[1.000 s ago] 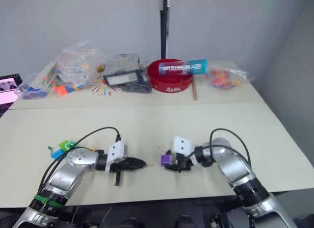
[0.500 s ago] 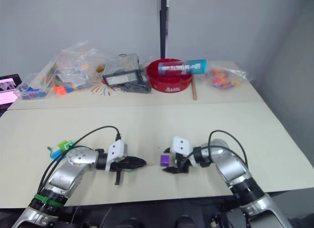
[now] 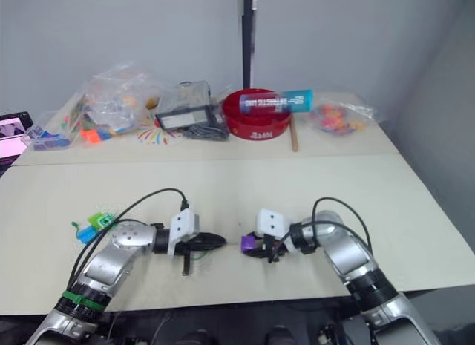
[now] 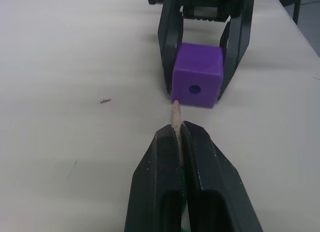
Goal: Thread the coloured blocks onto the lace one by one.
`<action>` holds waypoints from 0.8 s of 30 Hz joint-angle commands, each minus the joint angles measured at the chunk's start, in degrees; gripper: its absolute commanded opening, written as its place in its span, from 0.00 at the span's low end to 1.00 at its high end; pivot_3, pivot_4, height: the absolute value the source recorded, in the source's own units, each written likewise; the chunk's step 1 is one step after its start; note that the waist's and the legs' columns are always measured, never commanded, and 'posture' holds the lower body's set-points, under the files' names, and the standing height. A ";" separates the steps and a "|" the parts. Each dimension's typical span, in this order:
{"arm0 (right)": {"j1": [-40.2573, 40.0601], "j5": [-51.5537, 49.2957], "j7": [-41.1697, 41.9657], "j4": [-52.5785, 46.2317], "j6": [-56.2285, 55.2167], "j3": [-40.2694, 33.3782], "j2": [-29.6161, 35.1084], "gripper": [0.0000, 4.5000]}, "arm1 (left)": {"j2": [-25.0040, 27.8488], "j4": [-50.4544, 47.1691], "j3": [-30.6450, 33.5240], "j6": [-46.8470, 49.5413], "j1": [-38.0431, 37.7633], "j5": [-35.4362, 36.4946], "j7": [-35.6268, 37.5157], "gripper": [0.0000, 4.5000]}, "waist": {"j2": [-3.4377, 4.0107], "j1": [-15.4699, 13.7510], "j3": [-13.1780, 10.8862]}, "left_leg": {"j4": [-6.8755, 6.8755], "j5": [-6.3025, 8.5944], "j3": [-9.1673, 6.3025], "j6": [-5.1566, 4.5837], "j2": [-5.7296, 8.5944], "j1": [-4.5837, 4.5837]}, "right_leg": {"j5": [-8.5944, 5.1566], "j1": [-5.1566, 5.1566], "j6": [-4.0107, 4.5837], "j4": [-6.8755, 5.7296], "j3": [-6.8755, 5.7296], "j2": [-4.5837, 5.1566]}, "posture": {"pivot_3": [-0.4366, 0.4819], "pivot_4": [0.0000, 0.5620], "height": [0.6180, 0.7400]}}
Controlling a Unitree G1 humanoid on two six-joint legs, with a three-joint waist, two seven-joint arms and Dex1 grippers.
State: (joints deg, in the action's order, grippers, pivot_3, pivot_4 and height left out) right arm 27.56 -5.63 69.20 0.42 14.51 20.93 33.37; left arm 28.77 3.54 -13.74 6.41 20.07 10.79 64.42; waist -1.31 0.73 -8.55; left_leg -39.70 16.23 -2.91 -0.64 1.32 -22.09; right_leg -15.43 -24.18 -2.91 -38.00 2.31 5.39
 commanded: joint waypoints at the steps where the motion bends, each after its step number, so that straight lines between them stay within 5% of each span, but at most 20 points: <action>1: 1.76 -0.15 0.75 -0.74 -1.12 0.44 -0.84 0.27 | -0.71 -0.97 -0.47 -0.66 0.75 0.01 -0.22 0.00 | 0.00 0.00 0.00 | 0.00 0.00 0.00 0.00 0.00 0.00 | 0.00 0.00 0.00 0.00 0.00 0.00 | 0.48 0.27 1.00; 24: 2.25 1.46 1.11 0.47 -1.40 0.88 -1.63 0.27 | 0.76 -6.59 0.30 3.34 -0.20 2.21 0.73 0.00 | 0.00 0.01 0.00 | 0.00 0.00 -0.01 0.00 -0.02 0.01 | 0.00 0.01 0.00 0.00 0.00 -0.01 | 0.48 0.27 1.00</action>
State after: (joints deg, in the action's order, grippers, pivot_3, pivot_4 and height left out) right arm 29.31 -3.72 70.06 1.96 13.97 21.49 32.27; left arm 30.47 -0.51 -13.12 9.49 19.35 11.72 65.49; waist -1.31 0.75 -8.55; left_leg -39.70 16.23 -2.92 -0.64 1.30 -22.08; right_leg -15.43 -24.17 -2.91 -38.00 2.31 5.39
